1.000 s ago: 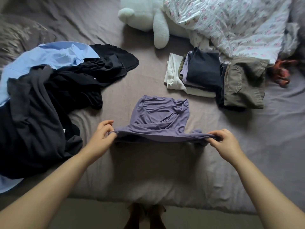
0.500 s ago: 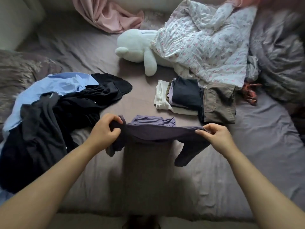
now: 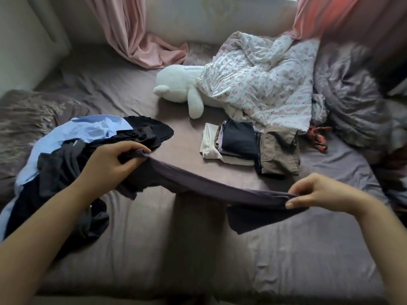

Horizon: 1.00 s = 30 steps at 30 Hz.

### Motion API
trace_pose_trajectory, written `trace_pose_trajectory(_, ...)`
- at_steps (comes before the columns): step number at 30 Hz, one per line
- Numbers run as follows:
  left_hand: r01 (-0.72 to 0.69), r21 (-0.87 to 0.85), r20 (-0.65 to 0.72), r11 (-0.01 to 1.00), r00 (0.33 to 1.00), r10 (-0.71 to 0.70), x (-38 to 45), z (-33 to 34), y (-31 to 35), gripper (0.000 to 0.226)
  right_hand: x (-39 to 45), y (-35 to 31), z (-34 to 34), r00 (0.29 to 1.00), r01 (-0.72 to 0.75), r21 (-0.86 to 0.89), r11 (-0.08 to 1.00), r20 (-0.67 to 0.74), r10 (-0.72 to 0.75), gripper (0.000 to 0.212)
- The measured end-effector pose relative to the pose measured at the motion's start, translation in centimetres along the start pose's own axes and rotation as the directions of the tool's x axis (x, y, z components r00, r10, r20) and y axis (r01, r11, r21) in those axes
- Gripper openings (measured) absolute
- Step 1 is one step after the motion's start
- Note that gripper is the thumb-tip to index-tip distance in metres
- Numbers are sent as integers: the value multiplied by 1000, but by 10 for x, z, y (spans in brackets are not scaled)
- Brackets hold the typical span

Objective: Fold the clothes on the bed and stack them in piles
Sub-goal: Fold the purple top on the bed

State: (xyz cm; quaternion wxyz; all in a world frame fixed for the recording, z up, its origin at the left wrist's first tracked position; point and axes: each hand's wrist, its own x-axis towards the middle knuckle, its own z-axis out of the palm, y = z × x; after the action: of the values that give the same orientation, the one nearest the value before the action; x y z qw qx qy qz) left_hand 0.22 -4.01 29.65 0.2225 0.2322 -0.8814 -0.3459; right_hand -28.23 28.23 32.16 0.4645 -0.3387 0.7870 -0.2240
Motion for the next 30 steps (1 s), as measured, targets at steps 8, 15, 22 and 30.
trace_pose_trajectory(8,151,-54,378,987,918,-119,38,-10,23,26,7,11,-34,998,43,74,996,51,-47,67)
trace_pose_trajectory(15,236,261,335,936,887,-317,116,73,-74,13,136,50,-31,911,-66,120,991,-397,109,18)
trace_pose_trajectory(22,470,249,54,847,867,-496,158,211,-203,22,334,120,24,807,-235,265,935,-483,340,19)
trace_pose_trajectory(30,642,-177,-115,746,740,-663,177,286,-320,28,434,180,55,739,-230,194,953,-602,301,24)
